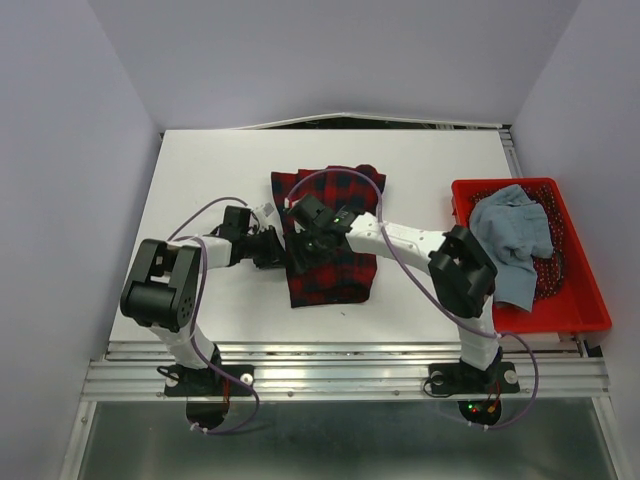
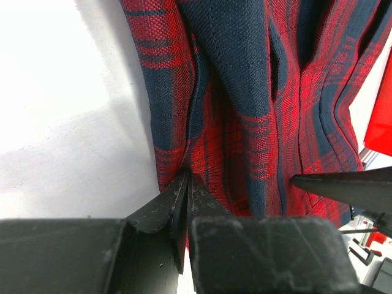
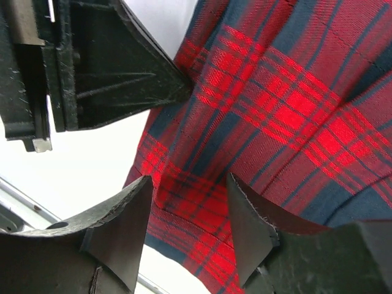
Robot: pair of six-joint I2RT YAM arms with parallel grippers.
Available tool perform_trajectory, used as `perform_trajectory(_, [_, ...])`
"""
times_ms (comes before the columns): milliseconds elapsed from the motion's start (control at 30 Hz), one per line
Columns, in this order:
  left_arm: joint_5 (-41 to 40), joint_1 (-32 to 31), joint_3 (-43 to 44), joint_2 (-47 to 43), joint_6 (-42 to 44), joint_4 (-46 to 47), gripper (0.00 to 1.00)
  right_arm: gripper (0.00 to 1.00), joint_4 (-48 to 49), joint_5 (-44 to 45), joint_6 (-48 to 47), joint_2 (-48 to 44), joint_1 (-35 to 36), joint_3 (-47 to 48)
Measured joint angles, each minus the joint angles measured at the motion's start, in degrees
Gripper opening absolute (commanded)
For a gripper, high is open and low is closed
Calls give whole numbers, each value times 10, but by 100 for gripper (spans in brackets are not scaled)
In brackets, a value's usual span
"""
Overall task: Fold and stack the skirts
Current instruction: Fold the skirt
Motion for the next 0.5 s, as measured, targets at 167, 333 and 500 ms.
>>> perform_trajectory(167, [2,0,4,5,0,0,13,31,-12,13,-5,20,11,19])
perform_trajectory(333, [3,0,9,10,0,0,13,1,-17,19,-9,45,19,38])
perform_trajectory(500, [5,0,12,15,-2,0,12,1,-25,10,-4,46,19,53])
